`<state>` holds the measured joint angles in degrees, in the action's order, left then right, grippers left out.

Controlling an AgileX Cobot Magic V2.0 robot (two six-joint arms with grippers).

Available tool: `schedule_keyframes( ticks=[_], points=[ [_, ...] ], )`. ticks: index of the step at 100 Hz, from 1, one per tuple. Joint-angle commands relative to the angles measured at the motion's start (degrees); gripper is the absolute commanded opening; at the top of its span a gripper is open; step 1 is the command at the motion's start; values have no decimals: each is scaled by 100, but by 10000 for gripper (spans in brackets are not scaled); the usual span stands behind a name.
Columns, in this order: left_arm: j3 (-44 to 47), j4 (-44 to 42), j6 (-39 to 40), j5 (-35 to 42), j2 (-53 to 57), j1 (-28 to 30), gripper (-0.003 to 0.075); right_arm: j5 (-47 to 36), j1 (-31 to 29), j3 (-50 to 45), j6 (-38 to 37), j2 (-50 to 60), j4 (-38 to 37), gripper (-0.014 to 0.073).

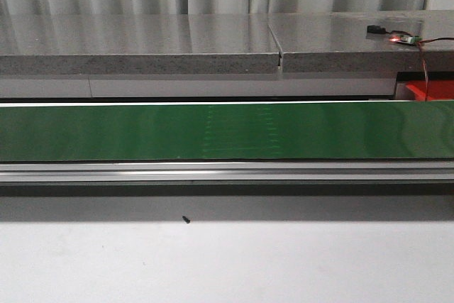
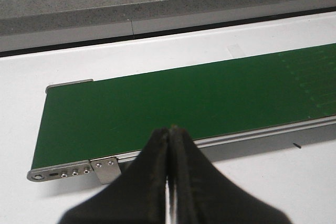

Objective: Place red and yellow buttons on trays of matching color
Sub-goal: 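Lift the red button into the red tray and open the right gripper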

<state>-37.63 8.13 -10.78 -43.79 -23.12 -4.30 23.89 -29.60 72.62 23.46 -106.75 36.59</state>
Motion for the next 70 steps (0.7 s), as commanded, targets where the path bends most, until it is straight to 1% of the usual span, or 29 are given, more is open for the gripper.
schedule_keyframes(
  ticks=[1,30,57,60,64,67,70],
  points=[
    [-152,65,31,408,-50,-42,-19,-395,8,164,14,185,184,89],
    [-152,65,31,408,-50,-42,-19,-669,35,164,14,-23,353,89],
    [-152,65,31,408,-50,-42,-19,-546,104,319,14,-235,353,99],
    [-152,65,31,408,-50,-42,-19,-527,104,326,14,-235,353,115],
    [-152,65,31,408,-50,-42,-19,-521,104,326,14,-235,353,160],
    [-152,65,31,408,-50,-42,-19,-514,104,326,14,-235,353,203],
    [-152,65,31,408,-50,-42,-19,-501,104,326,14,-235,353,267]
  ],
)
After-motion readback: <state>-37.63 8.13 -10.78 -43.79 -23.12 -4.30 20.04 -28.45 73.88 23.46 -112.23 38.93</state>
